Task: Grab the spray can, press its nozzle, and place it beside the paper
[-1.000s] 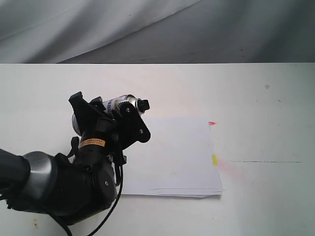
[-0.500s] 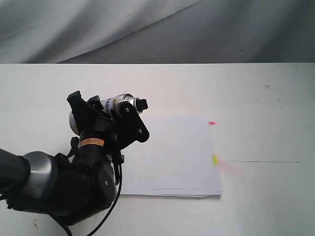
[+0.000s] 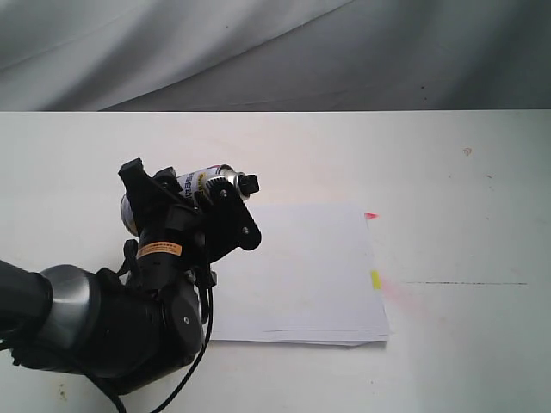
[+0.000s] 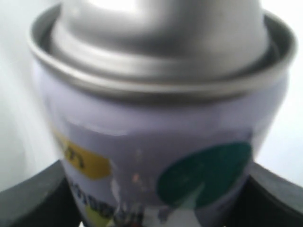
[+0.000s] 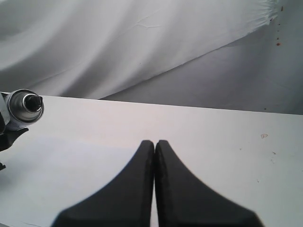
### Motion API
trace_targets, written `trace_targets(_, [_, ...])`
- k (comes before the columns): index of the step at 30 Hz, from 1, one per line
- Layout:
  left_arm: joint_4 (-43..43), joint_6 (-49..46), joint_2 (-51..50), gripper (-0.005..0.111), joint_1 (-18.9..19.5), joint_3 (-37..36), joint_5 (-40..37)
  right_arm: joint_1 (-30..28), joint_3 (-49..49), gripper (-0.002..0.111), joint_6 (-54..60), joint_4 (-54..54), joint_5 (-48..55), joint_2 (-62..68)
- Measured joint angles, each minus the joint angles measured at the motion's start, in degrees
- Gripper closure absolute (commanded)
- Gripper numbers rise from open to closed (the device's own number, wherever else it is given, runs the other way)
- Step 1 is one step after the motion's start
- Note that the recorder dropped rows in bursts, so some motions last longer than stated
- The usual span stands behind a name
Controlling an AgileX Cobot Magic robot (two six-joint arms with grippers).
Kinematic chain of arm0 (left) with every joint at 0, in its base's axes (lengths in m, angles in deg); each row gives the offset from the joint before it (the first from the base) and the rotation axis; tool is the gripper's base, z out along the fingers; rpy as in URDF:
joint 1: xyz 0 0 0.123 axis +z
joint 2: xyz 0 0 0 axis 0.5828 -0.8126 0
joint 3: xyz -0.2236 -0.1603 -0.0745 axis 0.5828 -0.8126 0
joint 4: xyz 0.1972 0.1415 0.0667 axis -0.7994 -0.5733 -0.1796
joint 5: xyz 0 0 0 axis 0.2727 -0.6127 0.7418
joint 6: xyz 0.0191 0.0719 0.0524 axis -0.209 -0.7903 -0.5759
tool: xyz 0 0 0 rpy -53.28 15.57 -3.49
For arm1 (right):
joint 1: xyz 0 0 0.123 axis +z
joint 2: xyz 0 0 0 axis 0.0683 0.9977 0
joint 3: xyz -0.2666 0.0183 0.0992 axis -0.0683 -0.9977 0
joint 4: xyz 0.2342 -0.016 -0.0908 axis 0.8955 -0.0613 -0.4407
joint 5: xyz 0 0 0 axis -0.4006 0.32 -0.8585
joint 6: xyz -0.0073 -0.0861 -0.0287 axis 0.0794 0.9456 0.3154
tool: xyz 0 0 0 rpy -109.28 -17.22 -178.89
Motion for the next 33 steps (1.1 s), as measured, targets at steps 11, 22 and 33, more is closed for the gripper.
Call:
trace_targets(11, [0.0,0.0,0.0,0.107,0.0,0.0,0.0,0.0,3.93,0.108,0.0,16.04,-1.81,0.14])
trace_targets(22, [0.0,0.0,0.0,0.107,0.0,0.0,0.0,0.0,42.66,0.108,5.81,12.32,13.45,37.62])
trace_targets(33, [0.0,0.0,0.0,0.107,0.0,0.0,0.0,0.0,69.68,0.108,43.56,35.13,31.07,73.99])
